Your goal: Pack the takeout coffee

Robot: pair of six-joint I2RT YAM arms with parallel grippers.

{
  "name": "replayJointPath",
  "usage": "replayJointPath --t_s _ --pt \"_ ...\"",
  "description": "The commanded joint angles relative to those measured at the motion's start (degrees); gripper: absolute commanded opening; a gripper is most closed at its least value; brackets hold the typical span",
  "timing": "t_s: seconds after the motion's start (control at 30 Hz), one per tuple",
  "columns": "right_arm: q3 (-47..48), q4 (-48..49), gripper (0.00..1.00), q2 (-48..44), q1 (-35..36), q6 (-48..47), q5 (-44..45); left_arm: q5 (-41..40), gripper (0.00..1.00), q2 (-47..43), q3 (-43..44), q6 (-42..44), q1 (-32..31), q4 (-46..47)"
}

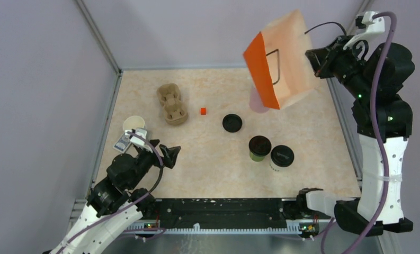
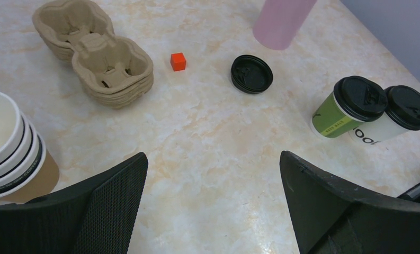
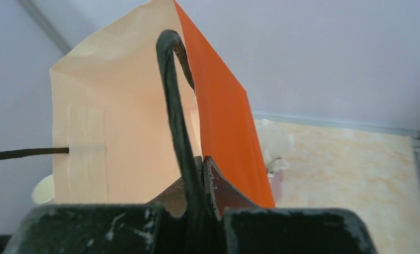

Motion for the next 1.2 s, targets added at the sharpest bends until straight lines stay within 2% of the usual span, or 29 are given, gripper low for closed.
replayJointPath --t_s 0.0,0.13,0.23,0.37,0.47,0.57,0.7,0.9,1.17 --pt "-5.1 8.5 0.00 -2.5 6.2 6.1 -10.0 -4.9 0.99 -0.1 3.5 -1.1 0.3 -0.1" --pt "-12.1 11.0 0.00 -2.7 18.8 7.8 -7.6 -7.3 0.99 0.9 8.3 -2.2 0.3 -2.0" --pt "-14.2 9.5 0.00 -1.1 30.4 8.1 2.2 -9.4 0.99 2.4 13.1 -2.3 0.3 -4.2" --pt "-18.5 7.8 0.00 1.3 37.5 8.5 4.7 -13.0 0.99 5.0 20.8 -2.4 0.3 -9.2" --pt "-23.4 8.3 0.00 2.2 42.1 8.0 10.0 -14.2 0.99 5.8 24.6 -1.4 0.3 -9.7" --pt "-28.6 11.1 0.00 2.6 44.8 12.2 15.5 -14.4 0.99 8.0 25.5 -0.3 0.2 -9.1" --pt "-35.4 16.2 0.00 2.1 46.3 18.9 17.8 -14.6 0.99 12.8 25.7 -0.9 0.2 -10.4" --pt "-41.6 20.2 0.00 0.8 46.8 23.7 20.6 -15.9 0.99 15.0 21.4 -1.6 0.2 -7.4" --pt "-45.3 24.5 0.02 -0.5 46.9 28.3 21.5 -16.5 0.99 19.8 22.2 -3.4 0.2 -6.0"
